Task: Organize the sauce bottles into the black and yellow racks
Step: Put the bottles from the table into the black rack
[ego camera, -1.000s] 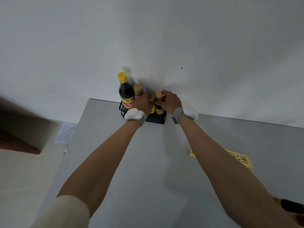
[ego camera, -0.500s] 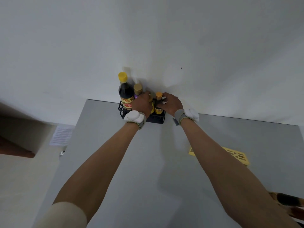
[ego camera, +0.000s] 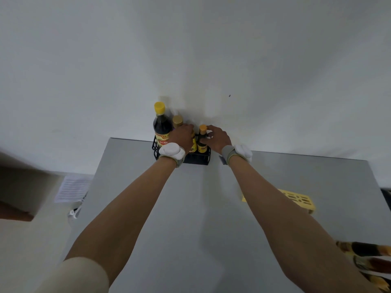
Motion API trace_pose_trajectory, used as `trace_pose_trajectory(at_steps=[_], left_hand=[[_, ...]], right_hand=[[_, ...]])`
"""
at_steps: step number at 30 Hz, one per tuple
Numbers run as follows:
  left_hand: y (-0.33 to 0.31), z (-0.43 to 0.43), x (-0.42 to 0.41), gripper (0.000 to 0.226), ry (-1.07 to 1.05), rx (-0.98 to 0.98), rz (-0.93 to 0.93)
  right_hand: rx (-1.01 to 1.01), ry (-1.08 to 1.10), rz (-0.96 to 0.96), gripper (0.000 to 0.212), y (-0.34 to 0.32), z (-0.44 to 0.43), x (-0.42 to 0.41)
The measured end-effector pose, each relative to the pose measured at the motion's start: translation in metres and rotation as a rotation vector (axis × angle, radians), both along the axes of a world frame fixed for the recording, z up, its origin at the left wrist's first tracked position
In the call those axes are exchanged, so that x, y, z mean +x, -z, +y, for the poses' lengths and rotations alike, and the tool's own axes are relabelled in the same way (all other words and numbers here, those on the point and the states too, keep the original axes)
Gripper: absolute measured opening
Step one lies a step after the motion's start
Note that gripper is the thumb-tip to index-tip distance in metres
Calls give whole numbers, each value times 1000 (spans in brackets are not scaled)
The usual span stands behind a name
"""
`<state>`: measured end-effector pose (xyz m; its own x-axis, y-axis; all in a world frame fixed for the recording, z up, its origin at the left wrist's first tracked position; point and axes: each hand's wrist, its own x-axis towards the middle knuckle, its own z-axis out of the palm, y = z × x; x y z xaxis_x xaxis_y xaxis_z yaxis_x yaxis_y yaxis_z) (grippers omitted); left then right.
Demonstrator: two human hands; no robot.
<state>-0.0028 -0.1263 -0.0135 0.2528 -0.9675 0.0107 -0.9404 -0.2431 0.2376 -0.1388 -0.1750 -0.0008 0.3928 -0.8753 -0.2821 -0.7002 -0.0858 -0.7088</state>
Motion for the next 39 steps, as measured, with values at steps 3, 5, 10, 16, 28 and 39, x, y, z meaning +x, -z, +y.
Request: trace_pose_trajectory(at_steps=[3,5,10,16,28,39], left_hand=[[2,-5,3,30,26,12,-16],[3,-7,5,25,34,12,-33],[3,-9,6,24,40,1,-57],[4,-7,5,20,50,-6,-81],[6,-1,4,21,68,-44,-131],[-20,53,-17,37,99,-20,-145]], right_hand=[[-34,-5,18,42,2,-2,6],[-61,9,27,36,5,-1,8],[-113,44,44,37,11,-2,9],[-124,81,49,31,12,-8,9],[-107,65,135,42,10,-6,12],[-58,74,171,65,-3,32,-50]])
